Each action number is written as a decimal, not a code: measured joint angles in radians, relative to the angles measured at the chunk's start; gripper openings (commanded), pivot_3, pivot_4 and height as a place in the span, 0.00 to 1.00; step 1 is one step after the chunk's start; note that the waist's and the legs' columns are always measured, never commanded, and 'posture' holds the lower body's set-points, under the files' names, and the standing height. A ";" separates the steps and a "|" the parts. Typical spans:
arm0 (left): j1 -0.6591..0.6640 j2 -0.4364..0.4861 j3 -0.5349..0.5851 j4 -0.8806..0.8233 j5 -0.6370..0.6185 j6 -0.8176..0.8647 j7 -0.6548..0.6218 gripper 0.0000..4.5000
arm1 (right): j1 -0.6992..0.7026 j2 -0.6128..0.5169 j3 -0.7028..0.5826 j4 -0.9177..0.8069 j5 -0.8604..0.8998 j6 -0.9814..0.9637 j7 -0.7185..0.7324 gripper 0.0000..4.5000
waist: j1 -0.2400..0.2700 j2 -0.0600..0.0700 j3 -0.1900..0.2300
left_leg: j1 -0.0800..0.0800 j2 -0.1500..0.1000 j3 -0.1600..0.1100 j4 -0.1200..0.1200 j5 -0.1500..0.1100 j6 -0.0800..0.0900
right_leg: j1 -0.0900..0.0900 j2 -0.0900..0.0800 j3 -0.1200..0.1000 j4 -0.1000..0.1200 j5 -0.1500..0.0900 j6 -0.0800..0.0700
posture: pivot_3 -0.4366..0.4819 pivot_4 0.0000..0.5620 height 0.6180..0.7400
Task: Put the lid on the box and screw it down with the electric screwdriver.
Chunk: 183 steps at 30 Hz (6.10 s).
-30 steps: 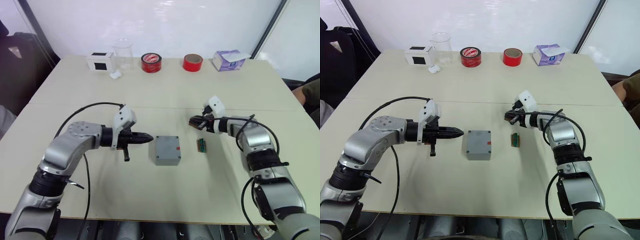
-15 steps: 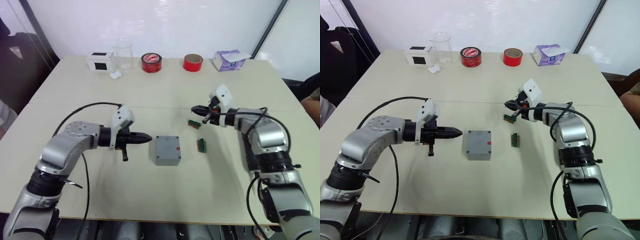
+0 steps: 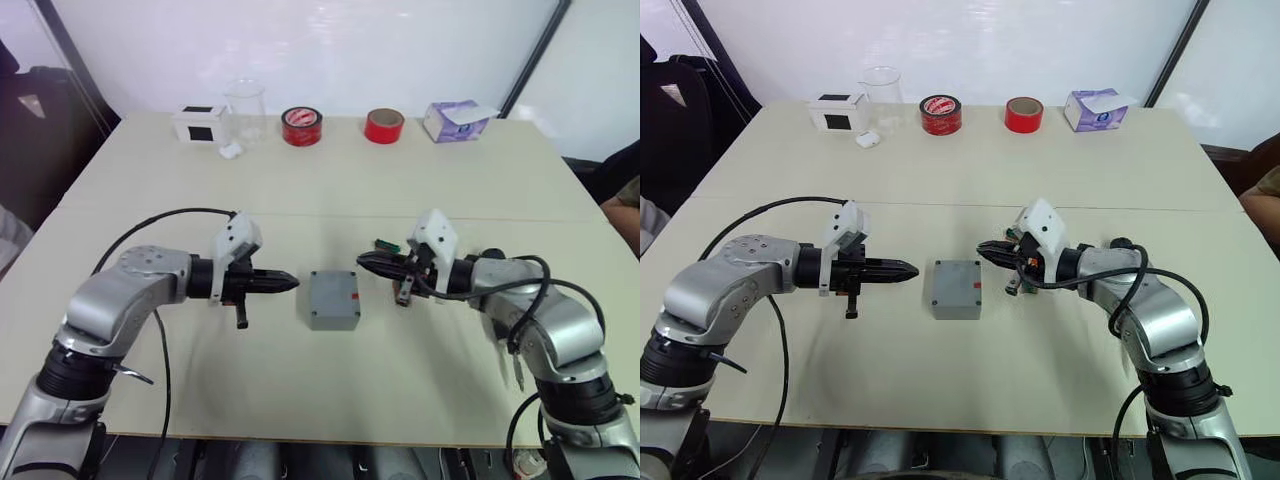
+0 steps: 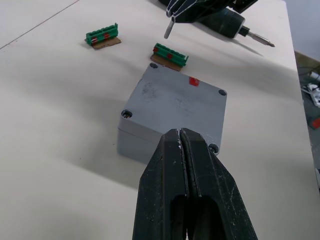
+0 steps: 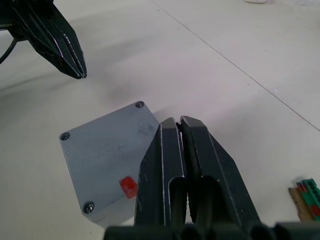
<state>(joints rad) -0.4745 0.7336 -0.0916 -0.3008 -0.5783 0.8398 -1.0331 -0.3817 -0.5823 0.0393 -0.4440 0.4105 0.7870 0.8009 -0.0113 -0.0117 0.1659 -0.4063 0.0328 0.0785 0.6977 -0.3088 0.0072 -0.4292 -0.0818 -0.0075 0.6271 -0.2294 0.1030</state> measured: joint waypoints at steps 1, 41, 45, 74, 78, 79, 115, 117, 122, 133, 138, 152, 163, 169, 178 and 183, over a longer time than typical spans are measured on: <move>0.000 0.000 0.000 0.000 0.000 0.000 0.003 0.00 | 0.005 0.000 0.014 0.000 -0.003 -0.005 -0.006 0.01 | 0.001 0.000 0.000 | 0.000 0.000 0.000 0.000 0.000 0.000 | 0.000 0.000 0.000 0.000 0.000 0.000 | 0.48 0.27 1.00; -0.007 -0.006 -0.004 -0.008 -0.001 -0.002 0.015 0.00 | 0.018 -0.006 0.101 0.097 -0.081 -0.087 -0.029 0.01 | 0.001 0.000 0.000 | 0.000 0.000 0.000 0.000 0.000 0.000 | 0.000 0.000 0.000 0.000 0.000 0.000 | 0.48 0.27 1.00; -0.007 -0.007 -0.004 -0.008 -0.001 -0.002 0.015 0.00 | 0.018 -0.006 0.103 0.106 -0.084 -0.098 -0.027 0.13 | 0.001 0.000 0.000 | 0.000 0.000 0.000 0.000 0.000 0.000 | 0.000 0.000 0.000 0.000 0.000 0.000 | 0.48 0.27 1.00; -0.080 -0.058 -0.104 -0.148 -0.048 -0.040 -0.020 0.00 | -0.309 -0.584 -0.106 0.294 0.228 0.808 -0.068 0.95 | 0.001 0.001 0.001 | -0.001 0.000 0.001 -0.001 0.000 0.000 | -0.001 -0.001 0.001 -0.003 -0.002 -0.004 | 0.48 0.27 1.00; -0.072 -0.071 -0.132 -0.151 -0.025 -0.080 -0.030 0.00 | -0.274 -0.703 0.000 0.412 0.298 0.821 -0.008 0.95 | -0.004 0.001 0.001 | -0.001 0.000 0.002 -0.001 0.000 0.001 | -0.001 0.000 0.003 -0.007 -0.002 -0.004 | 0.48 0.27 1.00; -0.072 -0.079 -0.133 -0.151 -0.020 -0.087 -0.030 0.00 | -0.268 -0.715 0.029 0.439 0.326 0.822 0.000 0.95 | -0.006 0.001 0.001 | -0.001 0.000 0.002 -0.001 0.000 0.001 | -0.001 0.000 0.003 -0.008 -0.002 -0.004 | 0.48 0.27 1.00; 0.074 -0.004 0.032 -0.202 -0.110 -0.023 0.109 0.00 | -0.447 -0.473 0.338 0.905 0.013 0.587 0.090 0.39 | -0.022 -0.013 -0.003 | 0.002 0.000 0.003 0.001 0.000 0.000 | 0.003 0.001 0.004 -0.011 0.004 -0.004 | 0.48 0.27 1.00; 0.057 0.003 0.042 -0.150 -0.110 -0.029 0.089 0.00 | -0.473 -0.432 0.242 0.945 0.000 0.484 0.053 0.39 | -0.023 -0.005 0.002 | 0.000 -0.001 0.003 0.001 0.001 0.000 | 0.002 0.001 0.004 -0.010 0.005 -0.003 | 0.48 0.27 1.00; -0.013 0.004 0.038 -0.054 -0.090 -0.056 0.046 0.00 | -0.492 -0.320 -0.154 0.793 0.133 0.344 -0.009 0.39 | -0.006 0.002 0.004 | -0.002 0.000 0.003 -0.003 0.001 -0.001 | -0.004 0.004 0.004 -0.007 0.005 0.004 | 0.48 0.27 1.00; -0.151 -0.005 -0.089 0.121 0.012 -0.091 -0.064 0.00 | -0.135 0.245 -0.358 0.023 0.491 0.218 -0.296 0.39 | 0.025 0.001 0.004 | -0.004 -0.003 0.002 -0.011 0.004 -0.005 | -0.003 0.000 0.001 -0.012 0.003 0.002 | 0.48 0.27 1.00; -0.178 -0.025 -0.147 0.136 0.067 -0.134 -0.112 0.00 | -0.060 0.259 -0.259 -0.005 0.414 0.105 -0.304 0.39 | 0.021 0.001 0.004 | -0.003 -0.003 0.001 -0.009 0.004 -0.005 | -0.002 0.001 0.002 -0.011 0.003 0.002 | 0.48 0.27 1.00; -0.203 -0.139 -0.297 0.246 0.256 -0.289 -0.133 0.00 | -0.010 0.229 -0.189 -0.002 0.324 -0.030 -0.302 0.39 | 0.018 0.001 0.004 | -0.002 -0.002 0.001 -0.009 0.004 -0.005 | -0.002 0.003 0.002 -0.010 0.003 0.002 | 0.48 0.27 1.00; -0.211 -0.180 -0.296 0.302 0.292 -0.358 -0.166 0.00 | 0.031 0.212 -0.142 0.008 0.260 -0.098 -0.297 0.39 | 0.021 0.001 0.003 | -0.001 -0.002 0.000 -0.008 0.004 -0.005 | -0.001 0.003 0.002 -0.009 0.003 0.002 | 0.48 0.27 1.00; -0.213 -0.181 -0.290 0.305 0.296 -0.349 -0.176 0.00 | 0.052 0.209 -0.141 0.022 0.232 -0.136 -0.294 0.39 | 0.021 0.001 0.003 | -0.001 -0.002 0.000 -0.008 0.004 -0.005 | -0.001 0.003 0.002 -0.009 0.003 0.002 | 0.48 0.27 1.00; -0.214 -0.194 -0.287 0.307 0.309 -0.346 -0.176 0.00 | 0.073 0.189 -0.106 0.014 0.189 -0.189 -0.271 0.39 | 0.022 0.001 0.003 | -0.001 -0.002 0.000 -0.007 0.004 -0.005 | 0.000 0.003 0.002 -0.008 0.003 0.002 | 0.48 0.27 1.00; -0.214 -0.201 -0.287 0.324 0.320 -0.353 -0.176 0.00 | 0.106 0.168 -0.064 -0.021 0.152 -0.222 -0.256 0.39 | 0.021 -0.001 -0.002 | 0.002 -0.002 0.000 -0.007 0.004 -0.005 | 0.003 0.003 0.002 -0.008 0.003 0.002 | 0.48 0.27 1.00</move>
<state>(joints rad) -0.6882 0.5326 -0.3790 0.0236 -0.2581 0.4873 -1.2093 -0.2757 -0.4140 -0.0249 -0.4648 0.5622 0.5648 0.5450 0.0099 -0.0126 0.1639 -0.4048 0.0305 0.0783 0.6908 -0.3049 0.0024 -0.4262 -0.0788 -0.0055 0.6187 -0.2262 0.1049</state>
